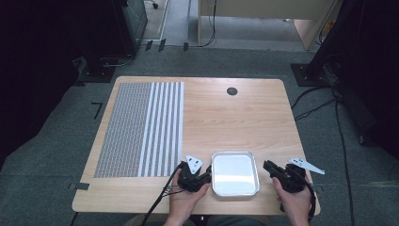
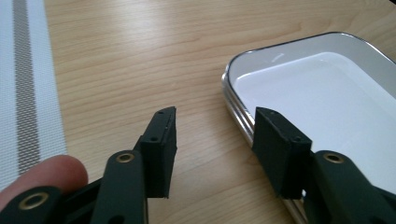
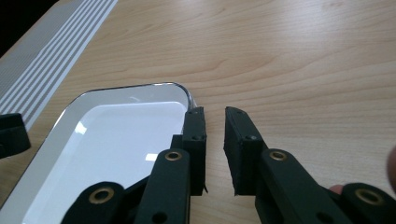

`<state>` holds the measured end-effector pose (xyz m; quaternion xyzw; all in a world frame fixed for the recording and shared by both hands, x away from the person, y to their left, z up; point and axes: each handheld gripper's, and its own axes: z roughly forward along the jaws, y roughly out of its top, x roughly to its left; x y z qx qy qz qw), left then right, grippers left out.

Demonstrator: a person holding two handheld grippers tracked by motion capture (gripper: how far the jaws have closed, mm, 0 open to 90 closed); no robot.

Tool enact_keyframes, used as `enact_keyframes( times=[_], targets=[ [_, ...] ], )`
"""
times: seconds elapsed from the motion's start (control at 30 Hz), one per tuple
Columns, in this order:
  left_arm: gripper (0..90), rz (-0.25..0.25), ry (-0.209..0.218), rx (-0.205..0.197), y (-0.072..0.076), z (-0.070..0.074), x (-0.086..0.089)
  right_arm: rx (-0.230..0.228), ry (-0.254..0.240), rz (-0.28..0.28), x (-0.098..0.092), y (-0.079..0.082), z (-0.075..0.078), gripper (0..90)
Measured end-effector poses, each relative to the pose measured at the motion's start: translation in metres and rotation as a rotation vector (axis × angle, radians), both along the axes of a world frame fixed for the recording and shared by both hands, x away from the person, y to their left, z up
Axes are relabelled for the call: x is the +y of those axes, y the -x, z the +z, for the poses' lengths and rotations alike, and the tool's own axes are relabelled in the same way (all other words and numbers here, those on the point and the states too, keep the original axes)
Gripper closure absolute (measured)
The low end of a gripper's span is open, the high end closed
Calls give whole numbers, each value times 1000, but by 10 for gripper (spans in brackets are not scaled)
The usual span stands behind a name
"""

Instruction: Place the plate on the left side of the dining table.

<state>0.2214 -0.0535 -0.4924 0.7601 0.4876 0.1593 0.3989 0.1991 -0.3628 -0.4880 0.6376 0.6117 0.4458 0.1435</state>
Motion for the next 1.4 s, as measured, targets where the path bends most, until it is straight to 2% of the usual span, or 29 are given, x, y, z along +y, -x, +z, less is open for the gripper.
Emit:
enact_keyframes(
  times=[0.03, 0.07, 0.1, 0.13, 0.17, 0.2, 0.23, 0.27, 0.33, 0.47, 0.57, 0.67, 0.8, 0.87, 1.0, 1.07, 1.13, 1.23, 1.27, 1.3, 1.33, 1.4],
  targets=[
    [550, -12, 7, 8, 0, 0, 0, 7, -18, 8, 0, 0, 0, 816],
    [584, -19, 17, 10, 1, 0, -1, 18, -56, 28, 1, -1, -1, 826],
    [595, -19, 17, 10, 1, 0, -1, 18, -56, 28, 1, -1, -1, 826],
    [605, -33, 35, 18, 1, 1, 0, 21, -97, 56, 3, -2, -3, 832],
    [613, -33, 35, 18, 1, 1, 0, 21, -97, 56, 3, -2, -3, 832],
    [619, -44, 45, 25, 1, 3, -1, 31, -140, 74, 4, -3, -4, 832],
    [624, -44, 45, 25, 1, 3, -1, 31, -140, 74, 4, -3, -4, 832],
    [626, -46, 50, 37, 1, 3, -1, 33, -105, 67, 8, -3, -4, 834],
    [628, -57, 54, 53, 2, 2, -2, 34, -88, 63, 9, -3, -5, 834],
    [661, -75, 33, 52, 6, -1, -10, 45, -87, 66, 12, -5, -7, 835],
    [676, -77, 40, 55, 8, -3, -15, 57, -90, 67, 12, -6, -9, 835],
    [720, -66, 12, 45, 8, -4, -18, 74, -124, 63, 9, -7, -11, 858],
    [750, -67, 4, 41, 7, -3, -17, 81, -137, 61, 10, -8, -11, 874],
    [764, -68, -12, 3, 9, 2, -19, 82, -137, 61, 11, -9, -11, 897],
    [762, -73, -15, 4, 8, 3, -21, 85, -135, 58, 13, -9, -11, 900],
    [763, -70, -29, -2, 8, 1, -21, 67, -128, 24, 13, -7, -8, 900],
    [766, -68, -35, -3, 8, 0, -22, 63, -128, 19, 13, -7, -8, 900],
    [779, -70, -42, -7, 8, -1, -23, 84, -117, 8, 11, -8, -10, 899],
    [784, -71, -47, -11, 8, -1, -23, 100, -145, 15, 9, -9, -12, 899],
    [785, -71, -47, -11, 8, -1, -23, 100, -145, 15, 9, -9, -12, 899],
    [788, -70, -51, -15, 8, -1, -23, 102, -174, 23, 8, -9, -13, 899],
    [789, -69, -52, -16, 8, -1, -23, 101, -182, 28, 8, -9, -13, 899]
  ],
)
